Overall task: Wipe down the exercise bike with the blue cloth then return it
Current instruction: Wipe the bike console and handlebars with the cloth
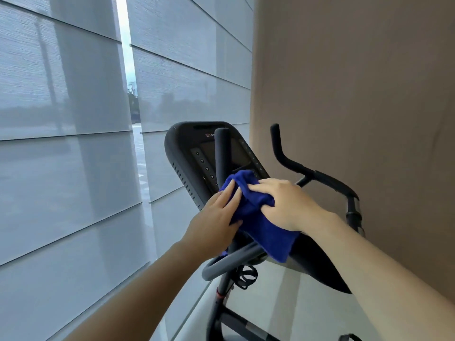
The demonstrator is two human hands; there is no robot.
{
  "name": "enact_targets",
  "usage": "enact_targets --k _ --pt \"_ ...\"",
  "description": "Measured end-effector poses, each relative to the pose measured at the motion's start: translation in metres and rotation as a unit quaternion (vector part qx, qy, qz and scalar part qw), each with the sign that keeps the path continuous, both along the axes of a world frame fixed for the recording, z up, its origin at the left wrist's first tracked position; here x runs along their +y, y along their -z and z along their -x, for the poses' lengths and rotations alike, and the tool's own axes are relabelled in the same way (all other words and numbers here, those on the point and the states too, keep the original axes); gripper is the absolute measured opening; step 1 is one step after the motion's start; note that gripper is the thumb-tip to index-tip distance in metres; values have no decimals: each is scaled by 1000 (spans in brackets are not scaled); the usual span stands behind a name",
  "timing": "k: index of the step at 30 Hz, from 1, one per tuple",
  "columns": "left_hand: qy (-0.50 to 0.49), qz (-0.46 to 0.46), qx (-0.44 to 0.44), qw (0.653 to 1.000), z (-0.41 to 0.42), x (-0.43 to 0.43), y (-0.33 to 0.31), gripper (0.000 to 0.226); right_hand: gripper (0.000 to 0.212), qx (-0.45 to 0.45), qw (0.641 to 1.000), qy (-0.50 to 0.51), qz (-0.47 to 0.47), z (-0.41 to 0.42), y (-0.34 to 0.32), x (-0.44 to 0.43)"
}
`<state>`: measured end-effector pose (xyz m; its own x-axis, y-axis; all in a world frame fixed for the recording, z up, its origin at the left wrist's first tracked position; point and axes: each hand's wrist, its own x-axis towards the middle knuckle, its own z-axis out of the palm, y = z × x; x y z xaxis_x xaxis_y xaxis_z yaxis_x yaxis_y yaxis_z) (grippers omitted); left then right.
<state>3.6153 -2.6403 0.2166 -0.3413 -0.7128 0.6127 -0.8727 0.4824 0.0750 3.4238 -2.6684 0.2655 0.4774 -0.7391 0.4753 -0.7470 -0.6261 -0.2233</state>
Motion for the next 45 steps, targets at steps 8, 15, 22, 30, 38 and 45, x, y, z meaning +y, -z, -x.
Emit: enact_targets --k 8,15,22,30,38,45 --pt "-1 44 -84 995 19 2 21 64 49 -14 998 57 -7 0 52 17" --pt "4 -20 -19 1000 30 19 42 53 46 32 989 107 94 2 63 35" --pt "20 -14 -1 1000 64 47 34 48 39 -32 996 66 50 51 65 56" --pt "8 2 23 1000 154 53 28 41 48 5 997 41 -69 154 50 53" --pt "-106 -18 -46 993 187 62 38 56 39 -45 998 10 -49 155 113 69" --pt "-123 -32 28 991 214 75 47 43 33 -119 989 -81 -39 182 130 65"
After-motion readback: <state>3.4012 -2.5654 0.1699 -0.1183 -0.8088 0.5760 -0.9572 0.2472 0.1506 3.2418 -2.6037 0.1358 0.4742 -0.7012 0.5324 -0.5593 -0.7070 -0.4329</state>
